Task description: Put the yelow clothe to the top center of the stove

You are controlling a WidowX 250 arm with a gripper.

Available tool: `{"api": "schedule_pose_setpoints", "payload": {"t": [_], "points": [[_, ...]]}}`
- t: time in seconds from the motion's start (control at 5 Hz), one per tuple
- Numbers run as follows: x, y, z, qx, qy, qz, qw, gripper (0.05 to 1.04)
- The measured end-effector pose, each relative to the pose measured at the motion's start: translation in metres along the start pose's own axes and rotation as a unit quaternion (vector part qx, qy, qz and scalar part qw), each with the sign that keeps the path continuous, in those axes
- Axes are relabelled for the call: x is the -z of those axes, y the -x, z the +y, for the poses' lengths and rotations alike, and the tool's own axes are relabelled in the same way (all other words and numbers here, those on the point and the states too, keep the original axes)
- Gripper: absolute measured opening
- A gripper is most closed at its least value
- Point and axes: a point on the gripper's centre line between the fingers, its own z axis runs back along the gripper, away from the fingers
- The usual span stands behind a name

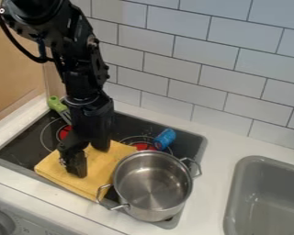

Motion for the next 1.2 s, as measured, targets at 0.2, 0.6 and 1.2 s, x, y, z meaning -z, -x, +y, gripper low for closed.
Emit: {"api": "schedule_pose_setpoints", "payload": {"t": [0.2,0.6,1.2], "points": [[0.000,0.002,0.001,-0.003,-0.002,0.003,1.0000,0.998],[0.008,0.004,0.005,-0.010,0.016,0.005,0.9998,0.998],[0.011,0.008,0.047,-0.009,0.013,0.009,0.9998,0.998]]}}
